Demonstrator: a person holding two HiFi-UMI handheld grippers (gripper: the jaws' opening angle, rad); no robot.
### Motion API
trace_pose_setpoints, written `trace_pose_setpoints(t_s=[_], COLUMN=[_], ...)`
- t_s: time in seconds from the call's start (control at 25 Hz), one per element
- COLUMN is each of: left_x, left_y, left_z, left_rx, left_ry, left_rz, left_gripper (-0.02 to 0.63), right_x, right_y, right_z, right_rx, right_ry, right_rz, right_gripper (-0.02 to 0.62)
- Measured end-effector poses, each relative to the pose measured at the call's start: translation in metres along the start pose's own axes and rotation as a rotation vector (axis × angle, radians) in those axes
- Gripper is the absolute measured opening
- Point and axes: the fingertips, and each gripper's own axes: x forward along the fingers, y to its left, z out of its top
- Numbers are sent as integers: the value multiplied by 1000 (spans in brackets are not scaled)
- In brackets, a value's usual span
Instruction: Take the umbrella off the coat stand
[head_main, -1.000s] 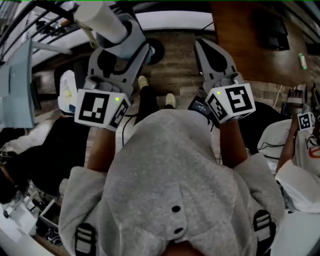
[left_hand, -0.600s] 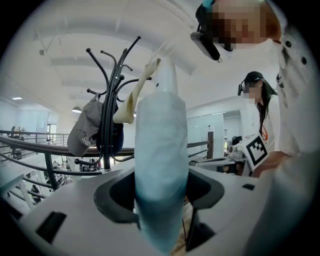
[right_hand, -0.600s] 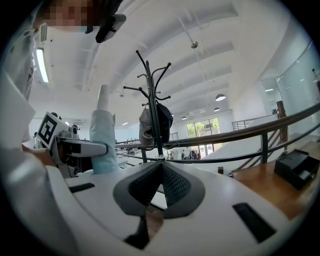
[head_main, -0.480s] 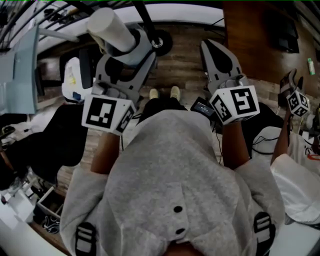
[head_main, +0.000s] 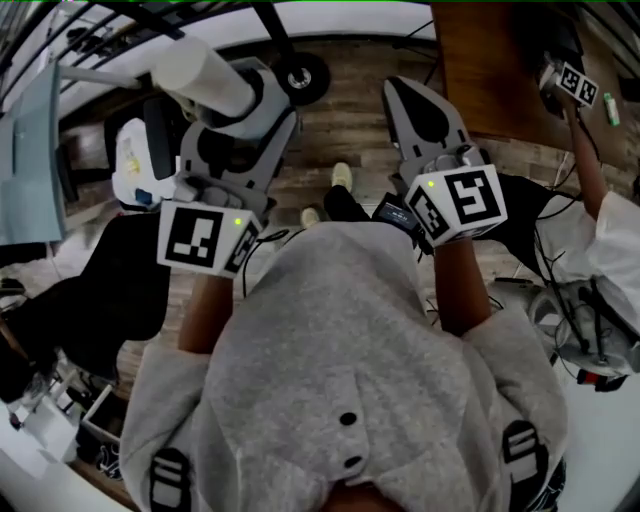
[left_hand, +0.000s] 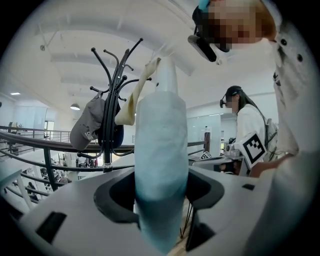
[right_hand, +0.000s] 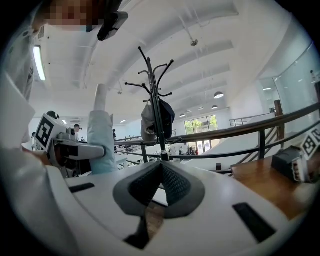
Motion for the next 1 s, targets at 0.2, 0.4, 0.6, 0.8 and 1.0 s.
trace_pose_setpoints(t_s=[0.2, 0.4, 0.6, 0.8, 1.0], left_x=[-40, -88, -135, -176, -205], left_y=[5, -11, -8, -13, -21], left_z=[-6, -30, -43, -56, -67], left_rx=[-5, -7, -19, -39, -58], left_ry=[-29, -18, -28, -33, -35], left_rz=[-3, 26, 39, 30, 8], left_gripper=[276, 275, 276, 276, 276], right_x=[-14, -51, -67, -87, -104], right_y=[37, 76, 121, 165, 191], right_z=[-3, -18, -29, -42, -50], right_rx=[-41, -65, -73, -112, -130], right_ry=[1, -5, 5, 39, 48], right_rz=[-5, -8, -10, 2, -15], right_gripper=[11, 11, 11, 11, 11])
